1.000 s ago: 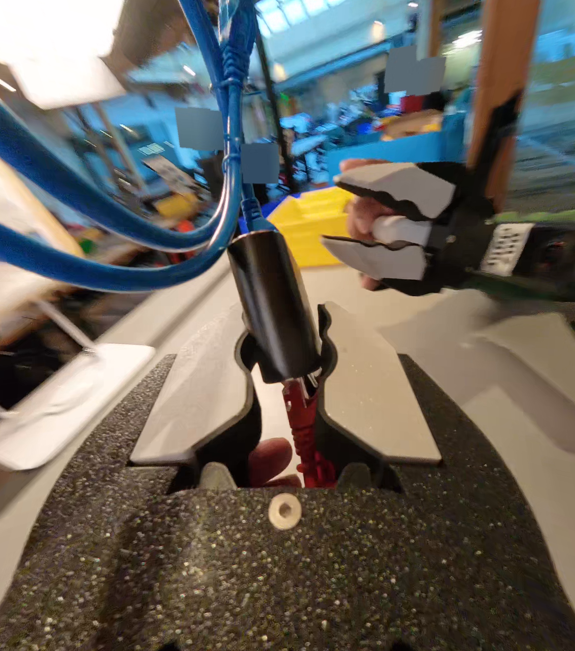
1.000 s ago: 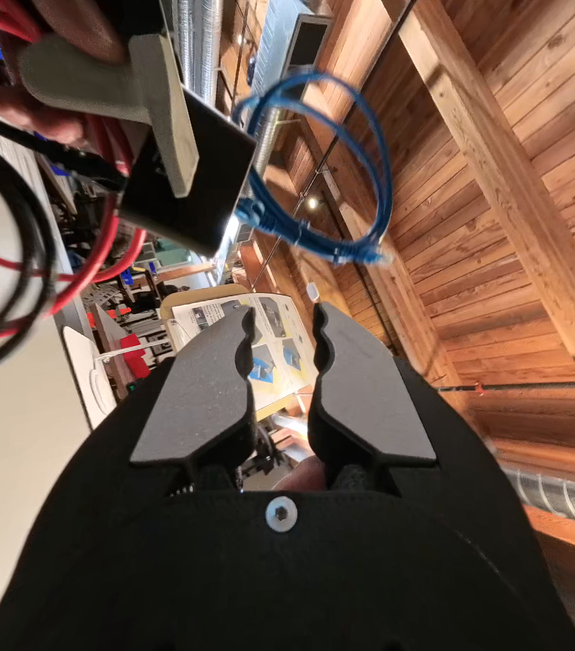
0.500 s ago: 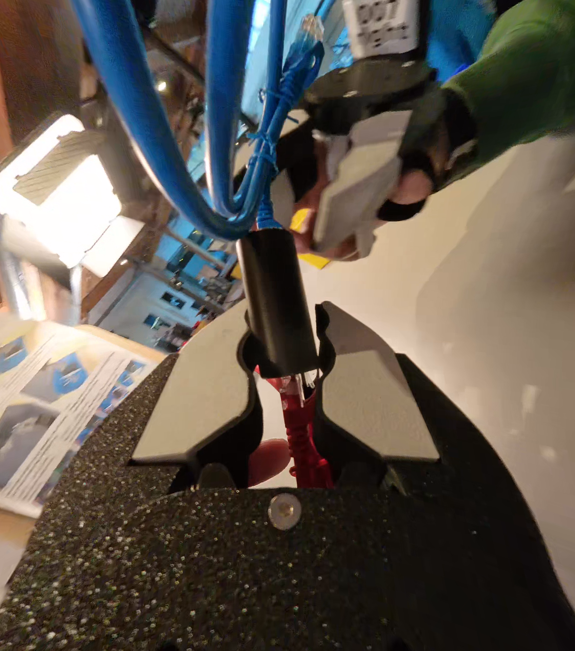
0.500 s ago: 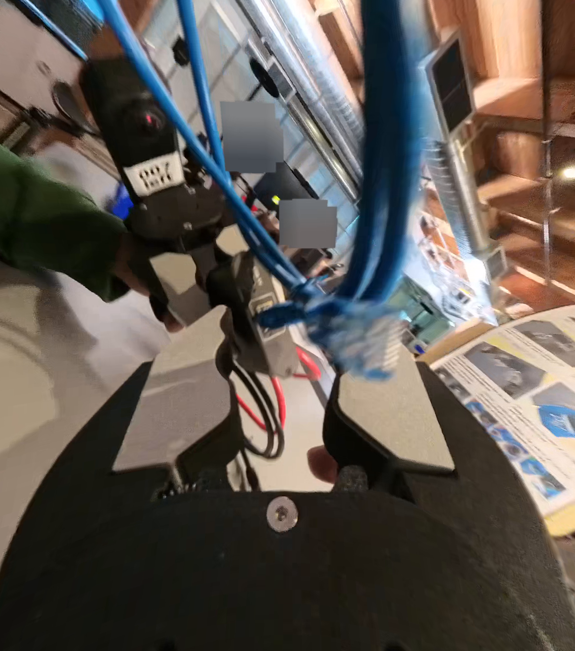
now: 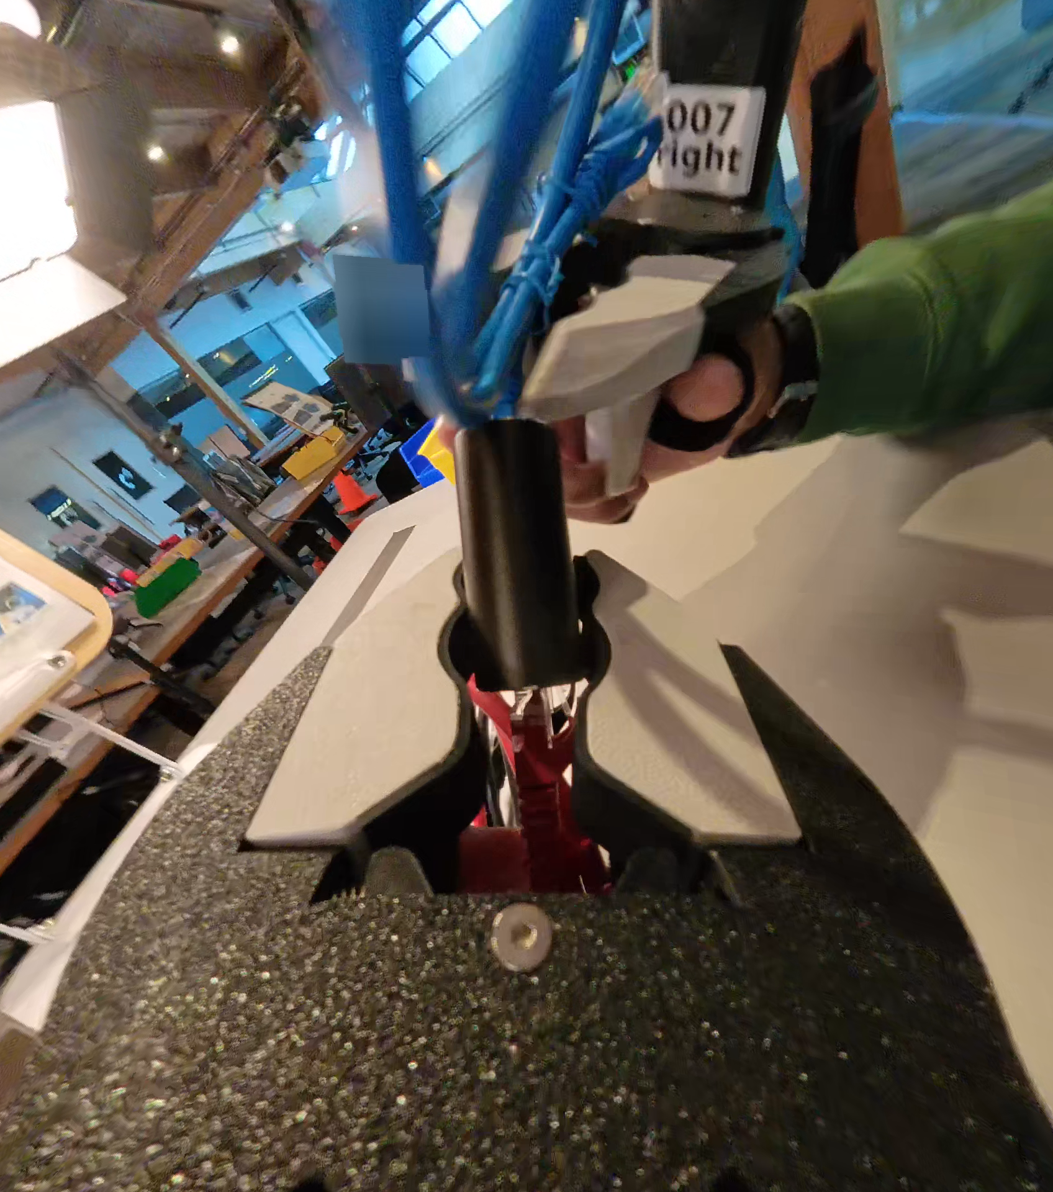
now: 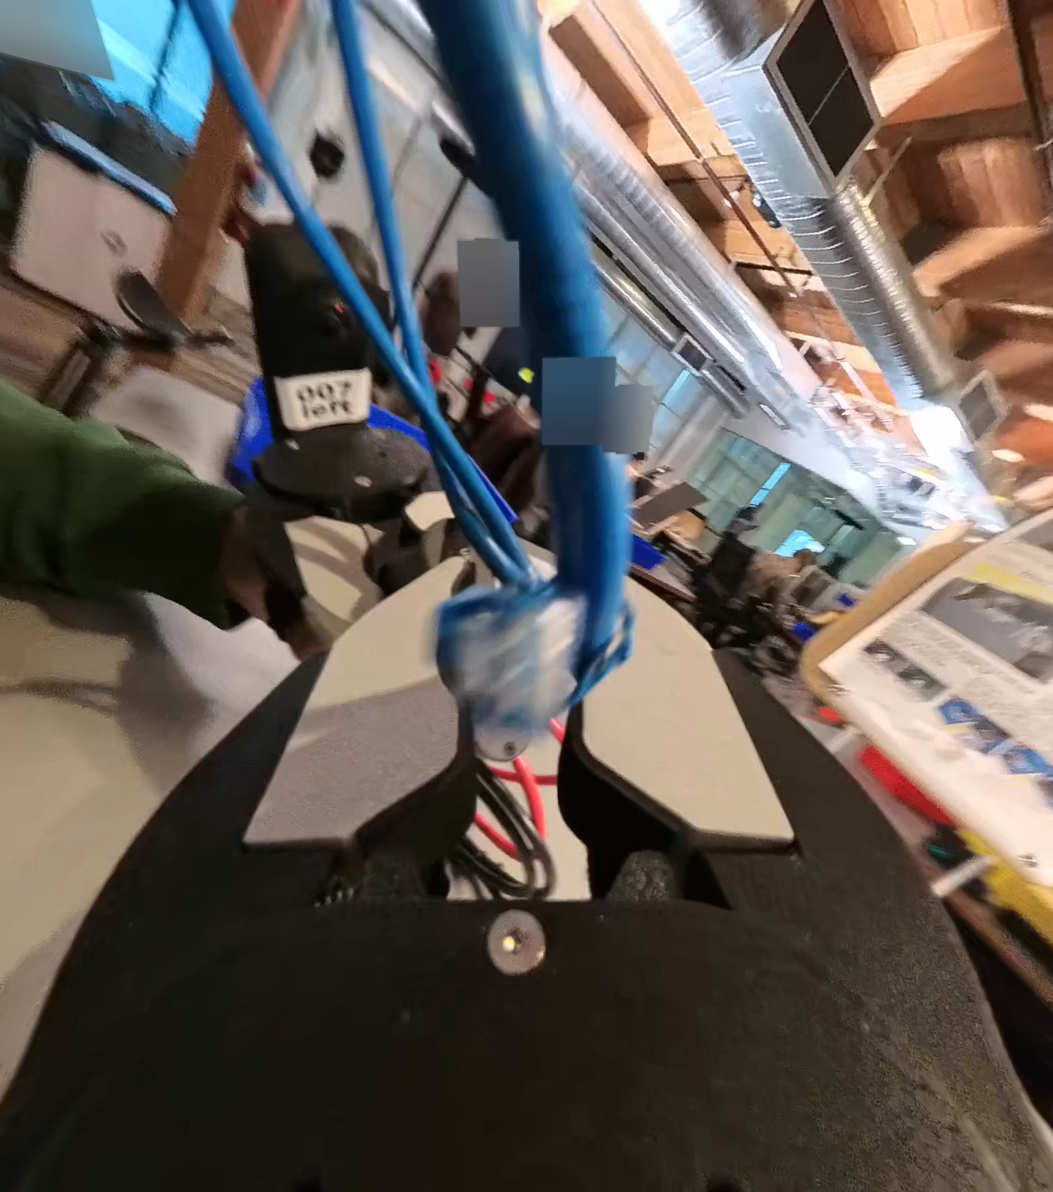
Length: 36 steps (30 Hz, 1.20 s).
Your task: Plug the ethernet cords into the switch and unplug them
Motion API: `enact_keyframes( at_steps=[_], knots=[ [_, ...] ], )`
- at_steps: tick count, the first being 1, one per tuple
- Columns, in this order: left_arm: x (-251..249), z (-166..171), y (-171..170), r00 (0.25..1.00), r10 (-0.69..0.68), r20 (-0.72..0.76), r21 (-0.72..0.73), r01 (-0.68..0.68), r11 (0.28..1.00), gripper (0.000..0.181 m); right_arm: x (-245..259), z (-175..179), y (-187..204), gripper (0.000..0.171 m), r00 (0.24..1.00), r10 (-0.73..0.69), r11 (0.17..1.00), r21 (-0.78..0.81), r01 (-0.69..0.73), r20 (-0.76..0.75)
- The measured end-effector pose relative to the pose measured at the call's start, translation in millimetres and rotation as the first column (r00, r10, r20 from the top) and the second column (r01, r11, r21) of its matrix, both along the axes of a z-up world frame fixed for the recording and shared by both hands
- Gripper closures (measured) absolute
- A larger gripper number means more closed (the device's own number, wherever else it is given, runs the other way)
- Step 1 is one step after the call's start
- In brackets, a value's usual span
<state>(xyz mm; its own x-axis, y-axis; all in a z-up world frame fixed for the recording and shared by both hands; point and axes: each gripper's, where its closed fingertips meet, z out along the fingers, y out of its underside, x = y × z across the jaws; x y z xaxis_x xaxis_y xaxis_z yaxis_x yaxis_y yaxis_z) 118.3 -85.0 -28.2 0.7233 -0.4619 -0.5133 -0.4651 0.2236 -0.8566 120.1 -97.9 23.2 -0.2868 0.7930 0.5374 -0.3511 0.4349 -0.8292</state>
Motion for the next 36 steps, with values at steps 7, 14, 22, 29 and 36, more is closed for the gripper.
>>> enact_keyframes(
  at_steps=[7,14,22,29,36],
  knots=[
    [-12,9,-3,0.971,-0.062,0.230,-0.060,0.077,0.995,0.153,-7,-14,16,0.136,0.995,0.032,0.995,-0.097,-0.023,0.099],
    [-6,3,-5,0.972,-0.101,0.211,-0.083,0.121,0.989,0.153,-9,-17,7,0.139,0.994,0.035,0.997,-0.068,-0.028,0.104],
    [-7,-1,-4,0.980,-0.086,0.181,-0.088,0.104,0.991,0.153,-5,-17,11,0.146,0.993,0.066,0.995,-0.083,-0.057,0.098],
    [-7,-7,-2,0.988,-0.068,0.139,-0.099,0.083,0.992,0.153,-5,-23,10,0.148,0.994,0.058,0.998,-0.039,-0.054,0.090],
    [-4,-12,-2,0.994,-0.066,0.084,-0.103,0.075,0.992,0.153,-1,-29,11,0.145,0.997,0.034,0.999,0.036,-0.037,0.074]
  ],
)
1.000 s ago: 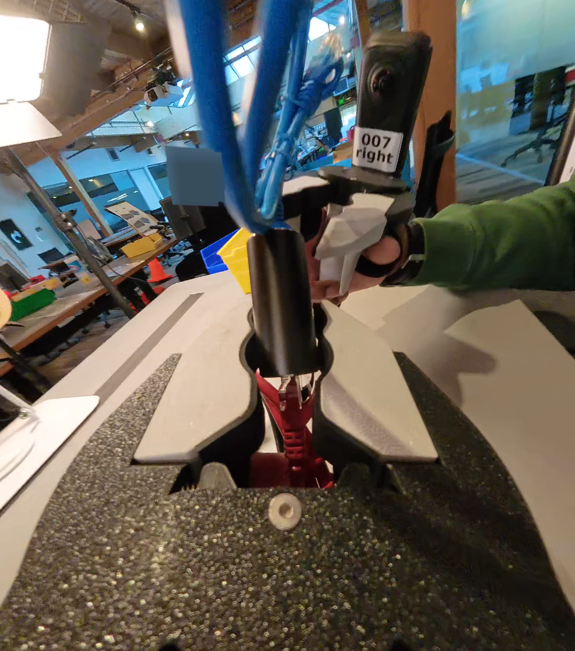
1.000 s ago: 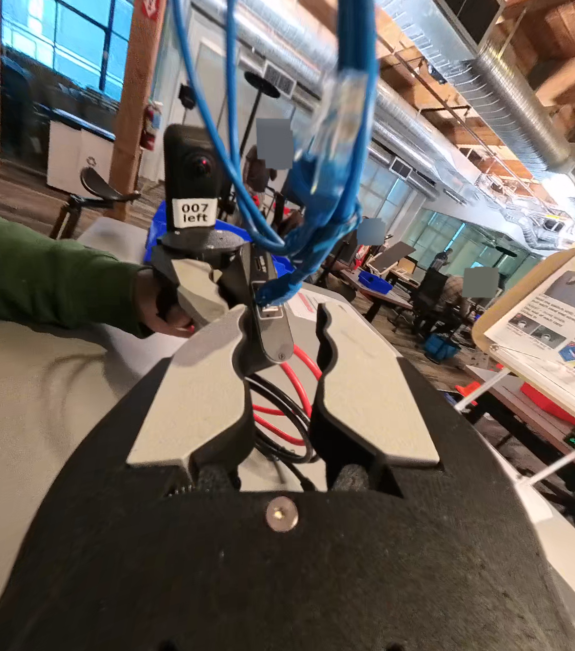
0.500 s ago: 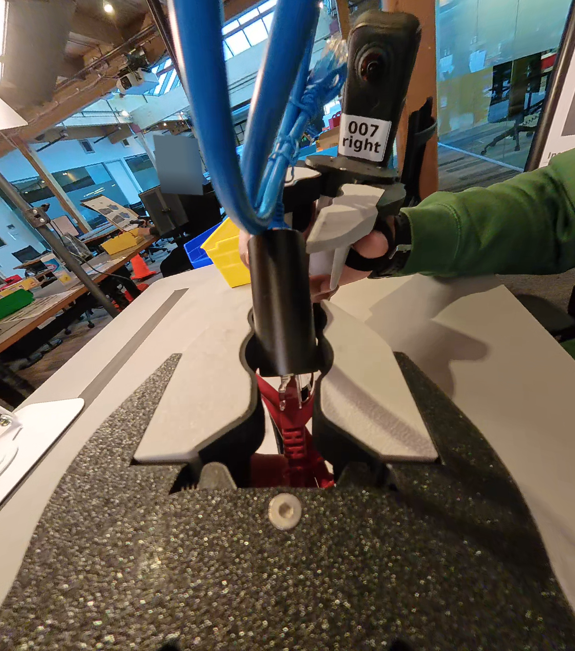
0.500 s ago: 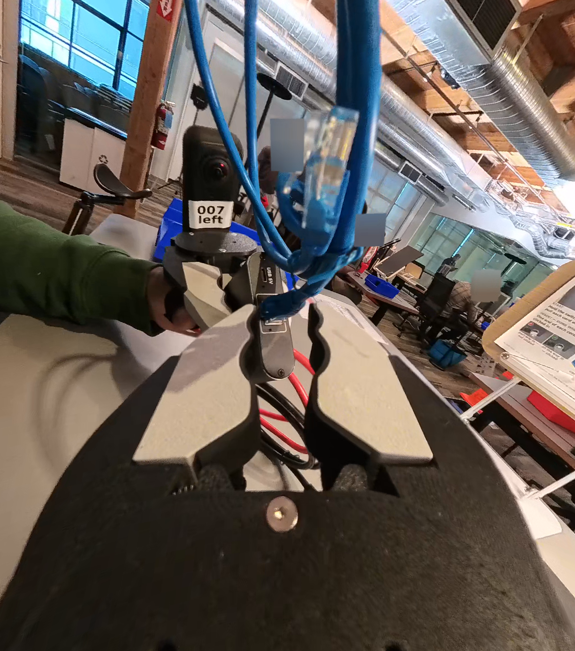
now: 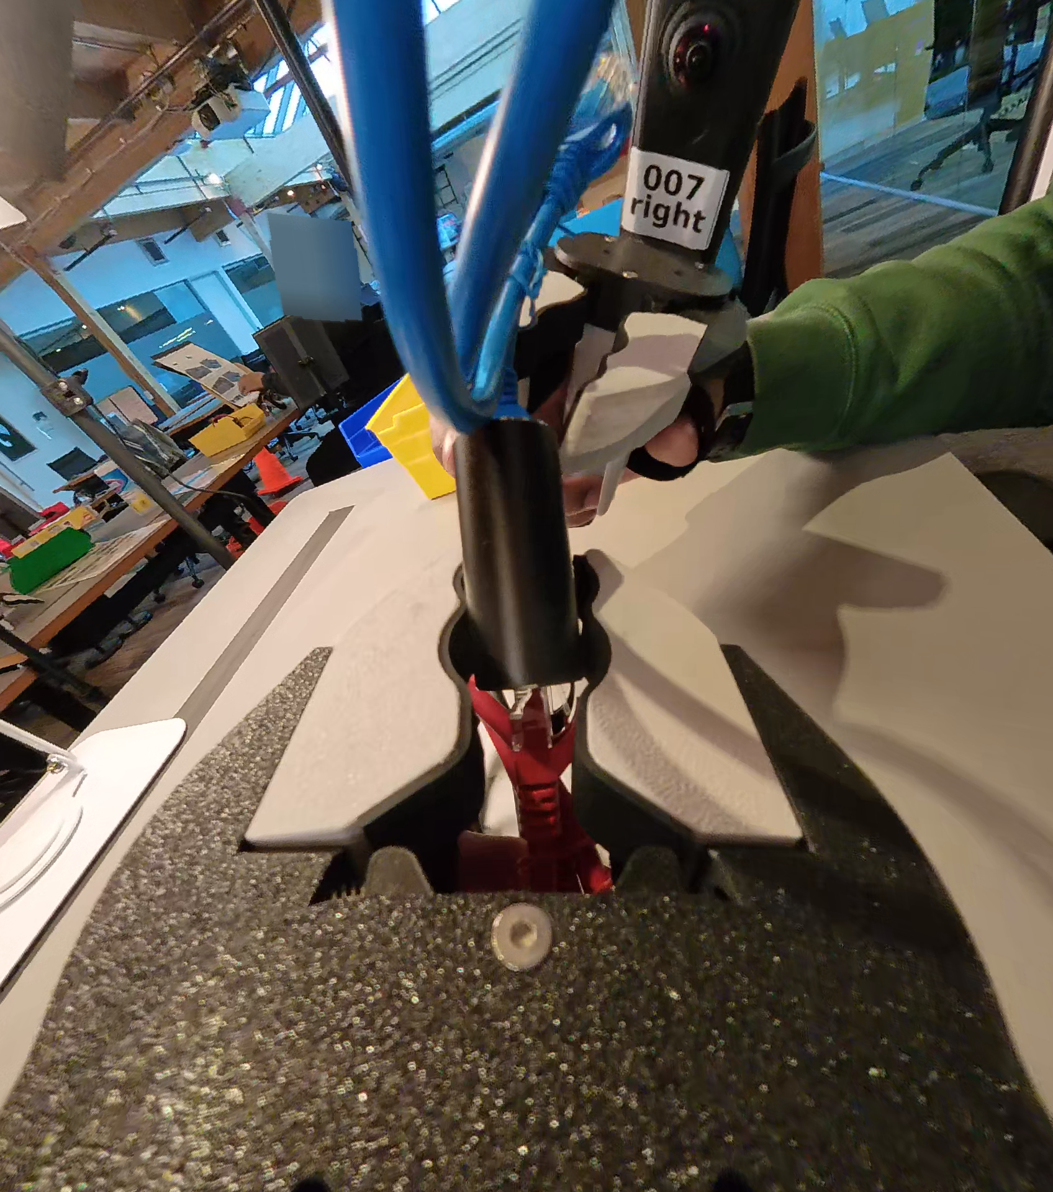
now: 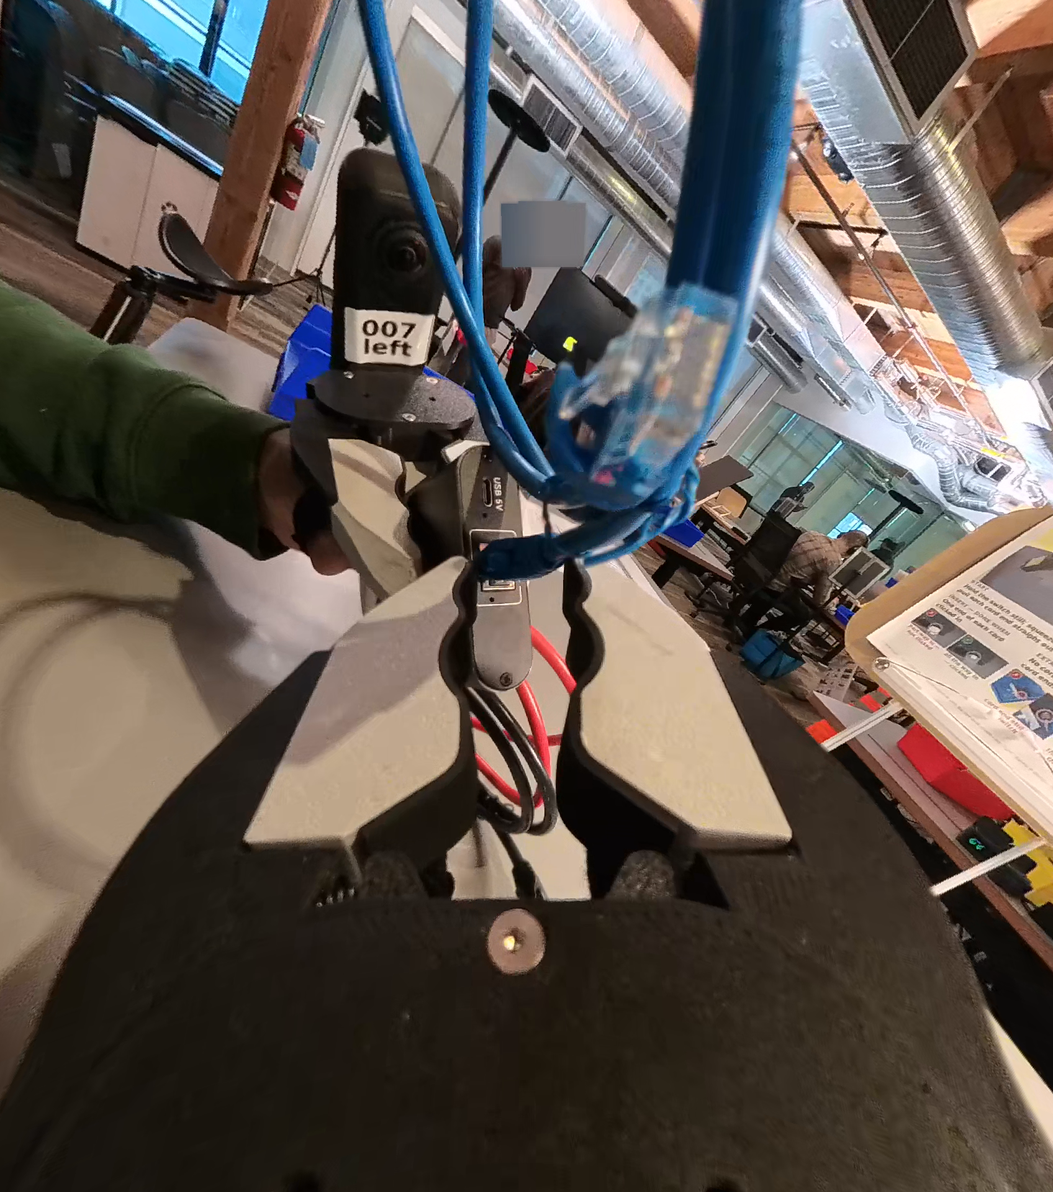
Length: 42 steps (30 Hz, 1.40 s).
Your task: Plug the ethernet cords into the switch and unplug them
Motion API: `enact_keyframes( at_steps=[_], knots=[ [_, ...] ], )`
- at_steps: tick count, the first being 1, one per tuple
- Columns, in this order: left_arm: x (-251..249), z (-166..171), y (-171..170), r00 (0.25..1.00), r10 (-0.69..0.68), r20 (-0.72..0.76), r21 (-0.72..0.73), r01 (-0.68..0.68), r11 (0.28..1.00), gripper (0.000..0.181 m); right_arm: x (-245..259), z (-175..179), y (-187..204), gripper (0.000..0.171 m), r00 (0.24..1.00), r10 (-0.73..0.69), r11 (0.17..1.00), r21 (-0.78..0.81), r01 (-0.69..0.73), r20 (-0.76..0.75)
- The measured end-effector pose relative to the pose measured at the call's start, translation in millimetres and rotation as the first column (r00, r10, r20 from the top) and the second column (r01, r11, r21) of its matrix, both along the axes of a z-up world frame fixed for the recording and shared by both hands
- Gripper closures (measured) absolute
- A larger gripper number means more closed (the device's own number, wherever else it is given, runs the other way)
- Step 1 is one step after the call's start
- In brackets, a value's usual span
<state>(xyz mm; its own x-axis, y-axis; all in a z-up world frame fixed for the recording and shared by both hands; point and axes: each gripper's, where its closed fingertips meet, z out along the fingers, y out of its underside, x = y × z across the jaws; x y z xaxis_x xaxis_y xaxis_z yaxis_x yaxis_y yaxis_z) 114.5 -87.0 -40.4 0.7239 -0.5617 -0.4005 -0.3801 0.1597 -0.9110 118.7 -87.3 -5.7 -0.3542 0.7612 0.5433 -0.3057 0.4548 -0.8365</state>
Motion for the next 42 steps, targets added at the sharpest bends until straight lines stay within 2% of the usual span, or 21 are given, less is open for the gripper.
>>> enact_keyframes(
  at_steps=[5,22,34,42],
  knots=[
    [3,-6,1,0.998,-0.003,-0.055,0.006,0.003,1.000,0.153,2,-6,-2,0.145,1.000,0.015,0.999,0.039,-0.016,0.016],
    [5,-6,2,0.998,0.000,-0.064,0.016,0.001,1.000,0.153,6,-4,-3,0.149,0.997,0.069,0.998,0.008,-0.069,0.028],
    [-3,-2,9,0.997,0.079,-0.009,0.040,-0.079,0.996,0.153,-3,2,5,0.150,0.995,-0.086,0.995,0.045,0.088,-0.046],
    [-9,1,10,0.990,0.117,-0.077,0.086,-0.110,0.990,0.152,-5,9,-1,0.150,0.964,-0.218,0.939,0.235,0.250,-0.153]
  ],
)
